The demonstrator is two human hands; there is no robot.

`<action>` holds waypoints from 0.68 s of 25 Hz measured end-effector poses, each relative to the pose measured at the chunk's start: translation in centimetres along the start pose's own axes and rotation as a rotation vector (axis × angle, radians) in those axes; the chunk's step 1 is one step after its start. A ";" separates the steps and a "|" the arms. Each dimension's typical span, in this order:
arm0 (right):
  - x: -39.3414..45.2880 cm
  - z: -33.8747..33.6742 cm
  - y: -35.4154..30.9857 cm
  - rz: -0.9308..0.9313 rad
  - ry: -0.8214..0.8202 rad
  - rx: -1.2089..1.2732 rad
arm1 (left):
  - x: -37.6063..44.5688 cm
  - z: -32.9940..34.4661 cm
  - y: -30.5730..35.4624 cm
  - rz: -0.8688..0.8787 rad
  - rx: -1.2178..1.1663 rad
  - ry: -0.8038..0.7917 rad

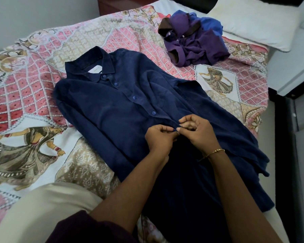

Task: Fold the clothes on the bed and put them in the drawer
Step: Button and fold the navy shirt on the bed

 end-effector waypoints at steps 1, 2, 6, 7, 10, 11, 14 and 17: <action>0.0 -0.1 0.0 -0.005 0.004 -0.019 | -0.1 0.2 -0.1 -0.020 -0.040 -0.027; 0.0 -0.2 0.0 -0.007 0.012 -0.035 | -0.1 0.3 -0.2 -0.047 -0.091 -0.055; 0.0 -0.4 0.1 0.004 0.023 -0.036 | -0.1 0.5 -0.4 -0.140 -0.217 -0.065; -0.1 -0.4 0.2 0.004 0.022 -0.024 | 0.0 0.5 -0.4 -0.147 -0.207 -0.049; -0.7 -0.1 0.2 0.000 0.052 0.020 | 0.0 0.4 -0.6 -0.145 -0.145 0.003; -0.8 -0.1 0.1 0.000 0.062 0.029 | 0.1 0.3 -0.6 -0.138 -0.133 0.018; -0.6 -0.1 0.1 0.024 0.059 0.066 | 0.0 0.1 -0.7 -0.136 -0.166 0.043; -0.2 0.1 0.4 0.085 0.018 0.090 | -0.3 0.0 -0.6 -0.128 -0.197 0.068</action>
Point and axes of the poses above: each hand's wrist, its own x-axis towards the middle knuckle, its own z-axis out of the palm, y = z × x, the point moved 6 cm from there along x, towards the middle knuckle, and after that the axes turned 7 degrees about x, right-handed, at the moved point
